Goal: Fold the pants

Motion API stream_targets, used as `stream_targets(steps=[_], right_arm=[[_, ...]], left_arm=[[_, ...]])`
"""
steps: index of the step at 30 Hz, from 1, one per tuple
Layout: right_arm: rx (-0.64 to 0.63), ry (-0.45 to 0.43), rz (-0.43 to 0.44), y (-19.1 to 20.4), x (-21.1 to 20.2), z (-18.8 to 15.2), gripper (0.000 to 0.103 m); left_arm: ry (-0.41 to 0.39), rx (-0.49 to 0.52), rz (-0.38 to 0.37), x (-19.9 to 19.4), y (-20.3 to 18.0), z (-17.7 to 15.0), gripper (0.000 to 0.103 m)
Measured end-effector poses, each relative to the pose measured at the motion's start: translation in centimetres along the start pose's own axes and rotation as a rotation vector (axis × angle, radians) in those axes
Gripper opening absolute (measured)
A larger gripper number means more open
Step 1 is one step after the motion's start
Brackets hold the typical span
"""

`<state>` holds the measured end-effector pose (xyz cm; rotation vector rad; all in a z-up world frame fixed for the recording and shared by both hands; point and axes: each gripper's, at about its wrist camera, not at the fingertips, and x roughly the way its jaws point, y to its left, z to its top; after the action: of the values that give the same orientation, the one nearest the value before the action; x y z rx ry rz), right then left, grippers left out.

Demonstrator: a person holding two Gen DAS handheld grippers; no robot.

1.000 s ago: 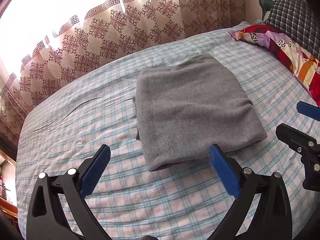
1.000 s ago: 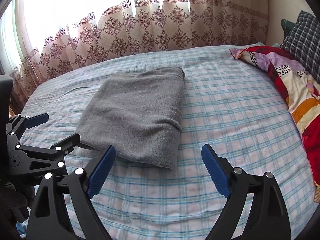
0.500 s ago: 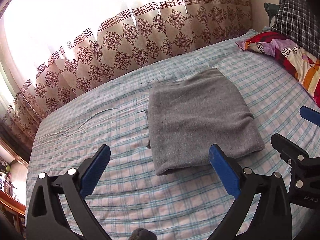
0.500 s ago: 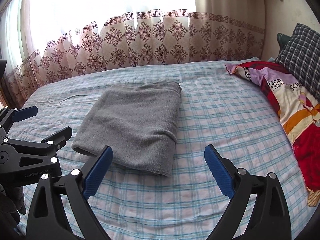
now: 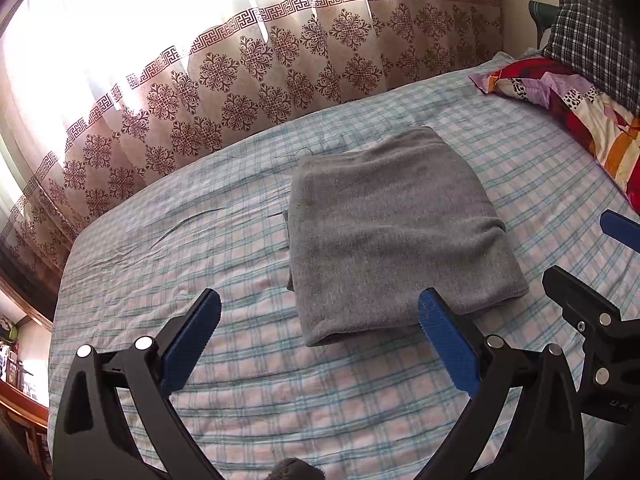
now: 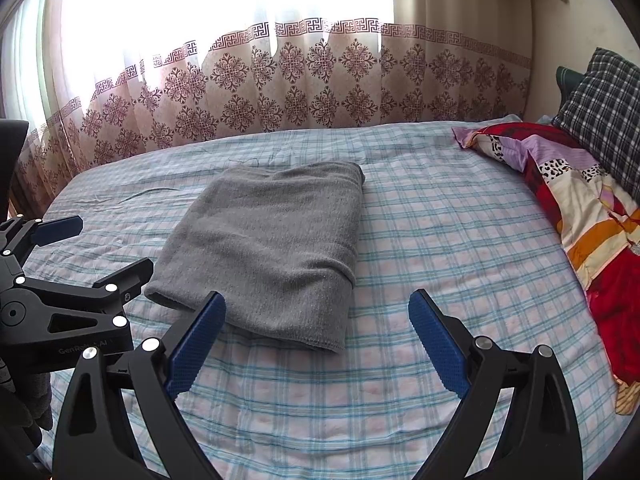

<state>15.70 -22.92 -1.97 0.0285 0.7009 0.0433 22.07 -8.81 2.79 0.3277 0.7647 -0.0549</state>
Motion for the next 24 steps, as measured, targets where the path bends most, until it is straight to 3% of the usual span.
stream_targets(steps=[13, 24], right_arm=[[0.004, 0.01, -0.003, -0.1, 0.2, -0.2, 0.092], [0.02, 0.038, -0.004, -0.4, 1.0, -0.6, 0.092]], left_arm=[[-0.015, 0.008, -0.011, 0.2, -0.3, -0.2, 0.1], [0.017, -0.01, -0.03, 0.7, -0.1, -0.5, 0.1]])
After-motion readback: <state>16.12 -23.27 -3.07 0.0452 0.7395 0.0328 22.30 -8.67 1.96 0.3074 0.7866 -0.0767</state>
